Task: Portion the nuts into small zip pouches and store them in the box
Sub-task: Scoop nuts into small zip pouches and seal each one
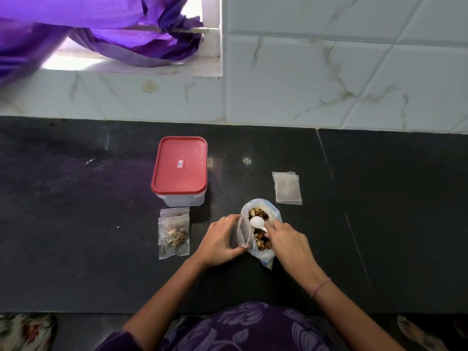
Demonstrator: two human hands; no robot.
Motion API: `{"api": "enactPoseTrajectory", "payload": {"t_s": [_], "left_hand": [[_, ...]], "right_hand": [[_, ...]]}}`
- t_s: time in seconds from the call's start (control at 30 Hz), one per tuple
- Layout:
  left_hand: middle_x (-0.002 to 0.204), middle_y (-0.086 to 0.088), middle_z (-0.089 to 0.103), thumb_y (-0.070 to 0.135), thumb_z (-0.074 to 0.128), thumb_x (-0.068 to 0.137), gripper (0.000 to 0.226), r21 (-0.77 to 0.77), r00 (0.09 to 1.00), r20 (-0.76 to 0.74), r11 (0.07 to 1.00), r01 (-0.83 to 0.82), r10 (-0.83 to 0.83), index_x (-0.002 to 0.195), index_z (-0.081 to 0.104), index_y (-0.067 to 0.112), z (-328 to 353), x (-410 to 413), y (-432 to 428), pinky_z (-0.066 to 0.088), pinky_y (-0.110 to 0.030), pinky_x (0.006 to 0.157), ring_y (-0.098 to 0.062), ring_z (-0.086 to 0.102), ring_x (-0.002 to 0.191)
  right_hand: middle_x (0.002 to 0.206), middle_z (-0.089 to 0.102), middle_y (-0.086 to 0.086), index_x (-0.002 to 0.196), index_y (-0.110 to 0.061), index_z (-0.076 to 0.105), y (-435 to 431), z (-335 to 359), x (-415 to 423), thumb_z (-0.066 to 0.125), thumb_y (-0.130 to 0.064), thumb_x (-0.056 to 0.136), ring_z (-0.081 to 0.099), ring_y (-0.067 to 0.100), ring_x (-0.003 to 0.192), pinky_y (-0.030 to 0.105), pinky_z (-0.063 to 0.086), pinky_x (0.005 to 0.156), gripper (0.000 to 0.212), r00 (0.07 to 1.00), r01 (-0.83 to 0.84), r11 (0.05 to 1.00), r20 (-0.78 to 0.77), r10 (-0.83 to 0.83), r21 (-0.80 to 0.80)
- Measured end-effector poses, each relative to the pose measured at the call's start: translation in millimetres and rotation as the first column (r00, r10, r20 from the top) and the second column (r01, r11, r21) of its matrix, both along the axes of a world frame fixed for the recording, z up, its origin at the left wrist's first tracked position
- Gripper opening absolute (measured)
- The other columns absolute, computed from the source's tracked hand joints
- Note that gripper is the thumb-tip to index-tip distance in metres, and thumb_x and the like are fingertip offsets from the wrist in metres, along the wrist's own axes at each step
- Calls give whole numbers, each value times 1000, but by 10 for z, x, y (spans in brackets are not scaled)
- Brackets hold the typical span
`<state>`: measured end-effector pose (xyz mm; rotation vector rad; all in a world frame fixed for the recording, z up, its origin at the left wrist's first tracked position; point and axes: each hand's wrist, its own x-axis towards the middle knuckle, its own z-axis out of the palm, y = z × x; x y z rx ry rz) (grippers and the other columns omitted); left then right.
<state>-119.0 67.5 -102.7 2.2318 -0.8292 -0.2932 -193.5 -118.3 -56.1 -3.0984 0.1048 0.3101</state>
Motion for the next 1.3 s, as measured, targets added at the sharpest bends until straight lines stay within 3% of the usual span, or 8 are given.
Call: {"api": "enactPoseTrajectory", "payload": {"t_s": [0.1,0.33,0.5,0.6,0.77,0.87,1.17,1.3], "left_hand": [[121,6,58,48,67,77,66,1,1000,14,1000,2,-2,133,45,21,7,9,2,45,-41,96,-9,53,110],[122,7,58,52,66,78,66,4,1000,16,1000,15,-15,133,46,21,3,47,17,46,-38,95,-8,54,110],[118,7,59,49,67,77,63,-14,1000,13,1000,9,-9,129,48,19,-3,59,17,49,-37,88,-9,56,105],[119,7,59,46,69,77,63,-26,1000,6,1000,2,-2,130,48,20,-7,56,21,49,-37,89,-8,56,107],[118,8,59,47,68,77,62,-41,1000,0,999,-11,11,129,48,21,-20,43,7,49,-36,88,-7,55,105],[116,6,59,45,69,77,61,-36,1000,-3,999,-11,11,128,49,18,-16,55,2,49,-36,87,-8,56,103],[116,5,59,48,67,76,62,-53,1000,-22,999,-3,2,127,49,17,22,56,4,49,-38,86,-11,57,103],[117,5,59,50,66,76,65,-80,997,-73,997,-10,4,129,47,19,22,56,8,50,-40,87,-10,57,104]], "right_hand": [[123,50,0,148,-19,25,-13,9,-27,46,-19,99,55,16,100,28,50,72,53,996,36,998,78,-39,43],[109,56,3,136,-17,47,-11,37,166,54,-14,94,60,17,91,30,54,69,43,986,52,995,157,-65,89],[104,59,4,133,-13,52,47,73,114,73,-13,80,62,16,81,25,50,54,57,994,-3,998,112,10,-60],[117,53,4,141,-13,39,25,17,14,59,-12,90,58,18,94,27,50,63,55,995,-59,997,74,63,-46],[79,60,-2,103,-16,69,32,-31,97,84,-17,67,56,10,56,20,40,36,39,984,8,999,178,1,-47],[73,60,-2,97,-15,70,93,-32,185,86,-15,64,58,12,55,21,38,35,37,976,24,998,217,-9,-66],[80,54,1,124,-24,63,-97,-117,169,83,-10,67,48,12,51,21,30,32,62,973,6,994,229,19,-107],[114,53,4,148,-21,25,-4,-85,182,47,-11,96,60,16,81,26,38,51,57,996,-17,983,85,33,-181]]}}
